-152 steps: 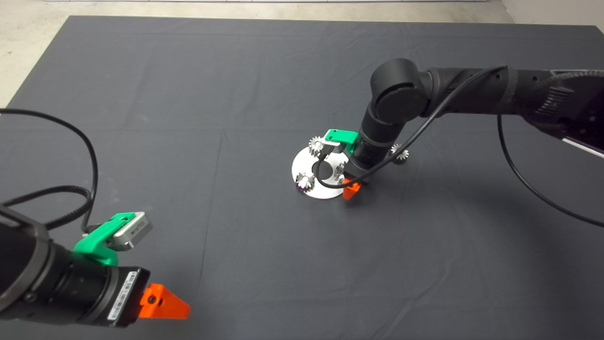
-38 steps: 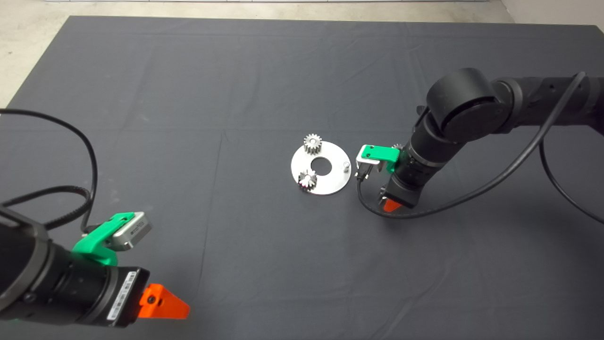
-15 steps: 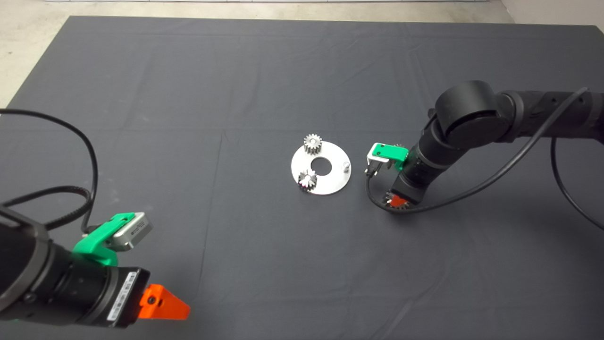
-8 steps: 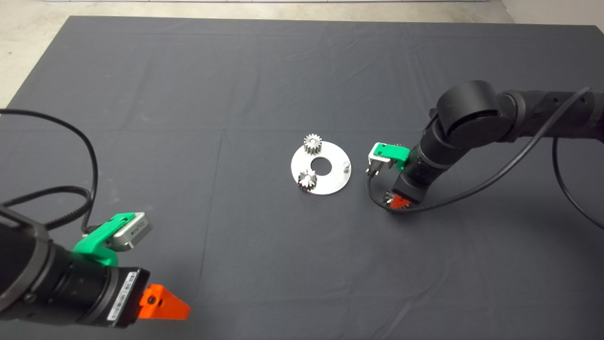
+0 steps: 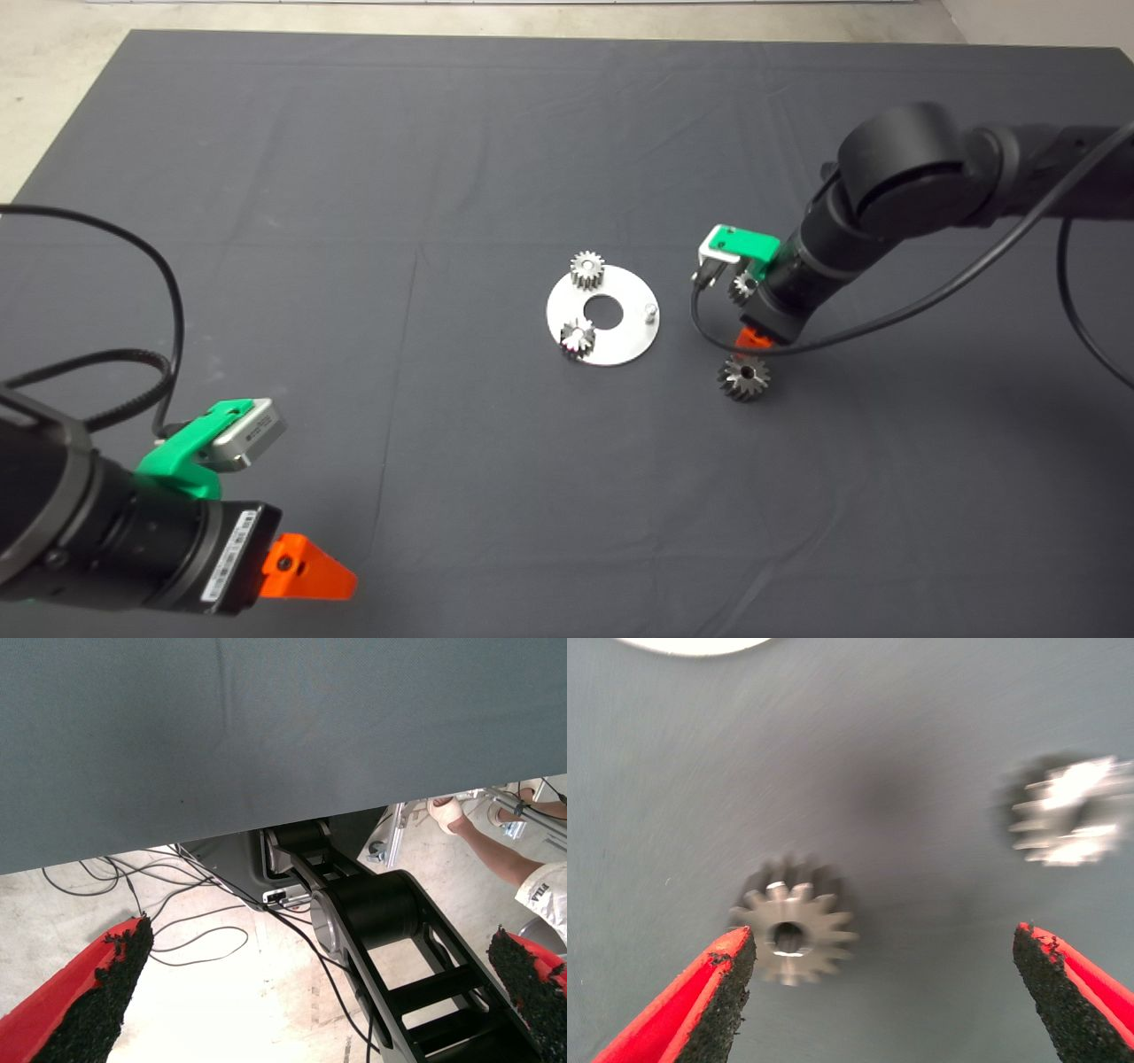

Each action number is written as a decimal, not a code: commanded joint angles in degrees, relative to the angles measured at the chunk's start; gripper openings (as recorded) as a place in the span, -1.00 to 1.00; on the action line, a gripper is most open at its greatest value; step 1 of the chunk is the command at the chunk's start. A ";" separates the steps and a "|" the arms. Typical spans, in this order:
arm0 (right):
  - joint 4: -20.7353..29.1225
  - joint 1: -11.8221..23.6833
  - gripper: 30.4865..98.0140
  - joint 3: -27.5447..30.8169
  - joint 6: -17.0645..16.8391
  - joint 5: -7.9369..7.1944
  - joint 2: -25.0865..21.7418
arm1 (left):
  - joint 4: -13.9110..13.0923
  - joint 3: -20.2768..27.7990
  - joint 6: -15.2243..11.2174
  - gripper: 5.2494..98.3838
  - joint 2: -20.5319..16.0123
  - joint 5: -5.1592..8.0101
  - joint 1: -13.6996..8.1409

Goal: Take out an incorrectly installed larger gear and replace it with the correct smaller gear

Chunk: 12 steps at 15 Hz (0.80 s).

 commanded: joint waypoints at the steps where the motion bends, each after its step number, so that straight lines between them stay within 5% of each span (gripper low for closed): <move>1: 3.78 6.39 0.38 -3.36 7.45 -7.38 0.16 | -1.20 1.13 0.15 0.99 -0.02 0.07 -0.61; 5: 5.05 7.02 0.55 -11.24 12.17 -7.38 0.97 | -1.20 1.13 0.15 0.99 0.15 0.07 -0.61; 12: 17.72 8.15 0.83 -25.40 18.75 -7.38 4.21 | -1.20 1.13 0.15 0.99 0.42 0.07 -0.61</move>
